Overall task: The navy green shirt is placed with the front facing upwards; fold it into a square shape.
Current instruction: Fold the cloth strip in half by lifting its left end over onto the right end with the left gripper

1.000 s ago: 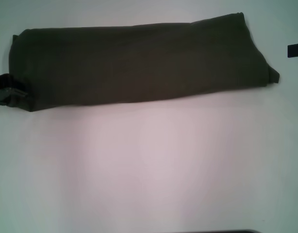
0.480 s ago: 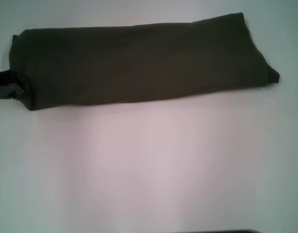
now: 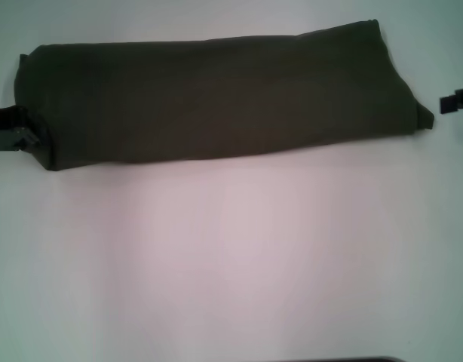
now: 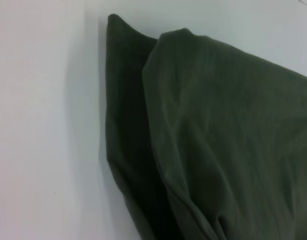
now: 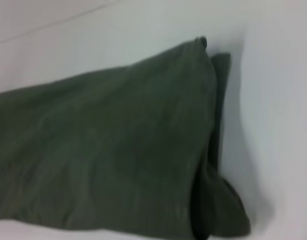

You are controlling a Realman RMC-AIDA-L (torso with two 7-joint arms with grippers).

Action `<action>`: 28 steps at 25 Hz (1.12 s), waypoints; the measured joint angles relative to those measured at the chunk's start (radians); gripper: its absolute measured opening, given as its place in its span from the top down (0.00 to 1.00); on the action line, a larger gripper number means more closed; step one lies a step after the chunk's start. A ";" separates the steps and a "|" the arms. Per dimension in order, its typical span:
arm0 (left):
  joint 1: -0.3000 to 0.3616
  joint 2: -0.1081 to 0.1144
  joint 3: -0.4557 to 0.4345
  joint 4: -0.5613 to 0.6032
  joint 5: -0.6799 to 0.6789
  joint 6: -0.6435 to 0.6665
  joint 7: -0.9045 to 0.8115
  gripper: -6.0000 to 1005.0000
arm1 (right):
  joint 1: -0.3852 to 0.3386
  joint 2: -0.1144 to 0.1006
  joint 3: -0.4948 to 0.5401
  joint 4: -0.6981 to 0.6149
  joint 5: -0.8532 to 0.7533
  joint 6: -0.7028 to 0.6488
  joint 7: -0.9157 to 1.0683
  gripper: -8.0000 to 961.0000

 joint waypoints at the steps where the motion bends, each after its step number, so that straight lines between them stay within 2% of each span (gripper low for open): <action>1: 0.000 -0.001 0.000 0.000 0.000 -0.001 0.000 0.98 | 0.007 0.006 -0.003 0.011 -0.001 0.018 0.000 0.02; 9: 0.003 -0.006 -0.004 0.000 -0.002 -0.006 0.003 0.98 | 0.054 0.027 -0.027 0.119 -0.004 0.126 0.003 0.02; 18: 0.007 -0.010 -0.005 0.000 -0.004 -0.011 0.007 0.98 | 0.049 0.032 -0.056 0.115 -0.010 0.151 0.010 0.02; 28: 0.008 -0.011 0.000 0.000 -0.005 -0.016 0.008 0.98 | 0.052 0.070 -0.066 0.125 -0.011 0.224 -0.002 0.02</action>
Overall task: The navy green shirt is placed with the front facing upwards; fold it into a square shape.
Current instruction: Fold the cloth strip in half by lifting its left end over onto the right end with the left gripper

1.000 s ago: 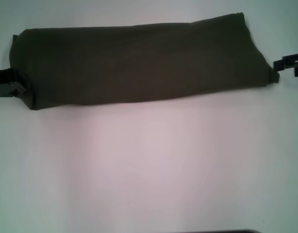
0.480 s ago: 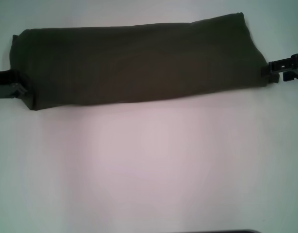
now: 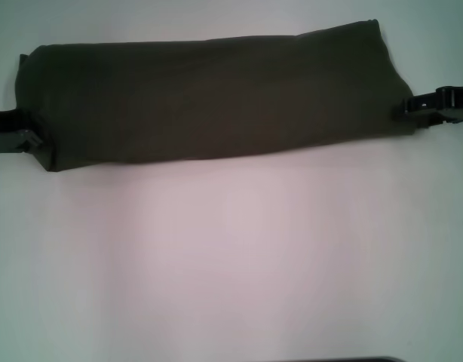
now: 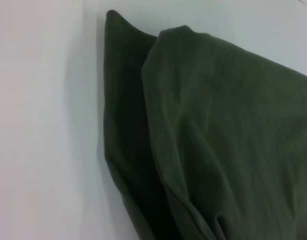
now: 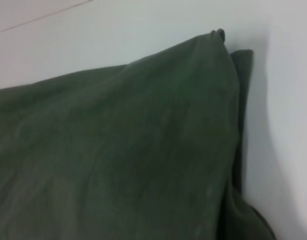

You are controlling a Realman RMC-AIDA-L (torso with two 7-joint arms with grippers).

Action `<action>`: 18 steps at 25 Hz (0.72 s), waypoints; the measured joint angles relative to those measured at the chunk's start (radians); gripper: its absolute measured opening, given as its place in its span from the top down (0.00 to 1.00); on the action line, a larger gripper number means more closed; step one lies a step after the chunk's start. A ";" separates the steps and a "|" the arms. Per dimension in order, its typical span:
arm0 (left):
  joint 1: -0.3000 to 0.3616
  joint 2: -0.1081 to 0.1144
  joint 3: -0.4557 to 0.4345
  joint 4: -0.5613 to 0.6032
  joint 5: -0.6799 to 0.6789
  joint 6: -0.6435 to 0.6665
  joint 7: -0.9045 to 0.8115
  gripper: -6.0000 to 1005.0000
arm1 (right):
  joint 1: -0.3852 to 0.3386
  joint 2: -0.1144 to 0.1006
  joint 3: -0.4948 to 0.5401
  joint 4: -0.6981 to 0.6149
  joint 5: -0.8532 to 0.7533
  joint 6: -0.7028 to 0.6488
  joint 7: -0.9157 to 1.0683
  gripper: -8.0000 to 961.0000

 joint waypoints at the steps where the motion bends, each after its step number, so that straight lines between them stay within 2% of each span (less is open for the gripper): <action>1: 0.000 0.000 0.000 0.000 0.000 -0.001 0.000 0.98 | 0.002 0.003 0.000 0.000 0.001 0.004 0.000 0.02; 10: 0.000 -0.003 0.000 0.002 0.003 -0.005 0.002 0.98 | 0.026 0.030 0.000 0.000 0.008 0.024 -0.010 0.02; 18: 0.001 -0.003 0.000 0.003 0.003 -0.005 0.002 0.98 | 0.039 0.042 0.000 0.000 0.009 0.028 -0.012 0.02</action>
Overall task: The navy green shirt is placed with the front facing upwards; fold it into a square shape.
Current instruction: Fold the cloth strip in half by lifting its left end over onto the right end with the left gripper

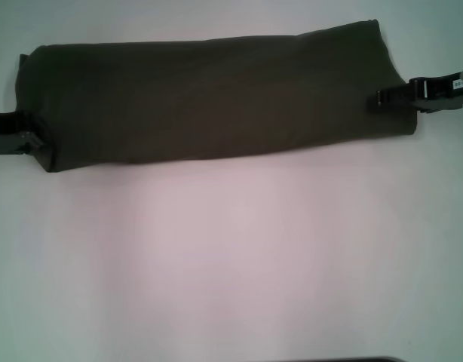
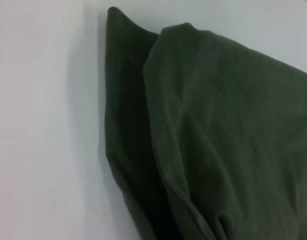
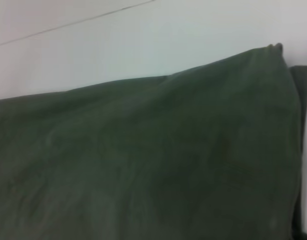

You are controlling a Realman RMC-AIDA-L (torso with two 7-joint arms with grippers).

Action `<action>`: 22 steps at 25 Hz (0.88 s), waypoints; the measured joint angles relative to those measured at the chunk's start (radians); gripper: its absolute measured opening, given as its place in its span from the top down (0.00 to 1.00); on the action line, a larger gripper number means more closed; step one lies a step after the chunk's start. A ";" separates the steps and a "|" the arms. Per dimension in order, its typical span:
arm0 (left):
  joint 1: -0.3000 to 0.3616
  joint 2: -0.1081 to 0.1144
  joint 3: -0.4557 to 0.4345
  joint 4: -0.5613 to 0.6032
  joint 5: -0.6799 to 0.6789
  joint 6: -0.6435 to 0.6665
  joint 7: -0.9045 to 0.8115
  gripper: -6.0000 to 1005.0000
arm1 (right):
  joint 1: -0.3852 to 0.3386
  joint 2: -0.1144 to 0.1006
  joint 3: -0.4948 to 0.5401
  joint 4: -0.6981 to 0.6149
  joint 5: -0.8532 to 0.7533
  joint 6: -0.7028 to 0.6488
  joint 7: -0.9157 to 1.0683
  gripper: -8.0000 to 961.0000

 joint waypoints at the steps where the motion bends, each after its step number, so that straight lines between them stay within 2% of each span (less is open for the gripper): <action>1: 0.000 0.000 0.000 0.000 0.000 0.000 0.000 0.98 | 0.002 0.003 0.000 0.000 0.000 0.000 -0.001 0.02; 8: 0.004 -0.003 -0.002 -0.001 0.003 0.003 0.001 0.98 | 0.016 0.018 -0.002 0.011 -0.003 -0.007 -0.024 0.02; 17: 0.015 -0.009 0.000 -0.001 0.003 0.012 -0.005 0.98 | 0.007 -0.018 -0.014 0.022 -0.007 -0.030 -0.018 0.02; 22: 0.014 -0.011 0.000 -0.002 0.004 0.020 -0.007 0.98 | 0.008 -0.019 -0.035 0.022 -0.009 -0.047 -0.012 0.02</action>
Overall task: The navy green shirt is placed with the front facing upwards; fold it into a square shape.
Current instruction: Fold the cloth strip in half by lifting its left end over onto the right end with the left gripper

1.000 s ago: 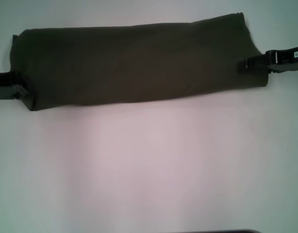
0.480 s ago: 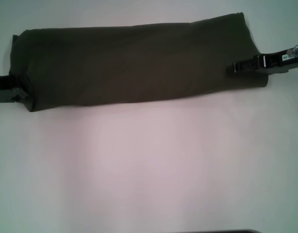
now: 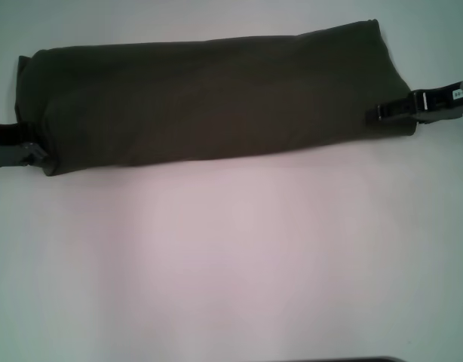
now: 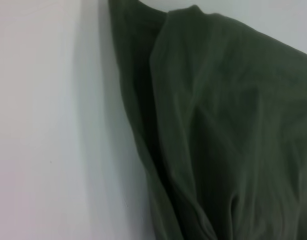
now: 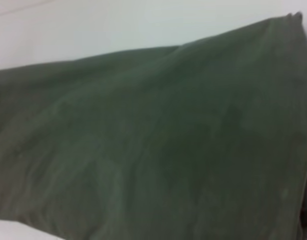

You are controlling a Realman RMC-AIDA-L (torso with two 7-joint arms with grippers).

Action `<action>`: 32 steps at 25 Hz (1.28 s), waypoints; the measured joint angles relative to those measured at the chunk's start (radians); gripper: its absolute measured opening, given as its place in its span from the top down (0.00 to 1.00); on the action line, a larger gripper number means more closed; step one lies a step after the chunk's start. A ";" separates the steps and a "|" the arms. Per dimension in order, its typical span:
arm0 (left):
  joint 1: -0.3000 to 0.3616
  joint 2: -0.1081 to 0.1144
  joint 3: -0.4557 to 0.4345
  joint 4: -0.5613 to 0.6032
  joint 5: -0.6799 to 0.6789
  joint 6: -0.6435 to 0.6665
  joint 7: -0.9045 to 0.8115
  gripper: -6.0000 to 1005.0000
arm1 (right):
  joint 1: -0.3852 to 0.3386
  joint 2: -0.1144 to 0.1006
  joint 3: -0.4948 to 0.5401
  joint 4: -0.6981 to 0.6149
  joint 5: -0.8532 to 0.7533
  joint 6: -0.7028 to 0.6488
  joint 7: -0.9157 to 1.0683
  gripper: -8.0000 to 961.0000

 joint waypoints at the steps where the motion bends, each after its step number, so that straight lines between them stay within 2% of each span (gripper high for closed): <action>1: 0.000 0.000 0.000 -0.002 0.000 0.003 0.000 0.98 | 0.001 0.000 -0.004 0.000 0.000 -0.003 0.002 0.02; 4: 0.003 0.000 -0.003 -0.003 0.001 0.008 -0.001 0.98 | 0.005 0.000 -0.016 0.000 0.000 -0.006 0.006 0.02; 10: 0.004 0.000 0.000 -0.003 0.002 0.009 0.000 0.98 | 0.010 0.000 -0.046 -0.007 -0.001 -0.007 0.020 0.19; 15: 0.004 -0.001 0.000 -0.001 0.003 0.005 0.000 0.98 | 0.009 0.000 -0.052 -0.009 -0.001 -0.005 0.026 0.44; 18: 0.006 -0.001 -0.004 0.000 0.001 0.006 0.002 0.98 | 0.006 -0.002 -0.052 -0.009 -0.001 -0.008 0.027 0.69; 23: 0.006 -0.001 -0.003 -0.003 -0.001 0.009 0.003 0.98 | 0.005 -0.006 -0.052 -0.009 -0.001 -0.014 0.036 0.92; 32: -0.001 -0.002 0.000 0.005 -0.001 0.013 0.014 0.98 | 0.007 -0.014 -0.054 -0.006 -0.001 -0.026 0.045 0.95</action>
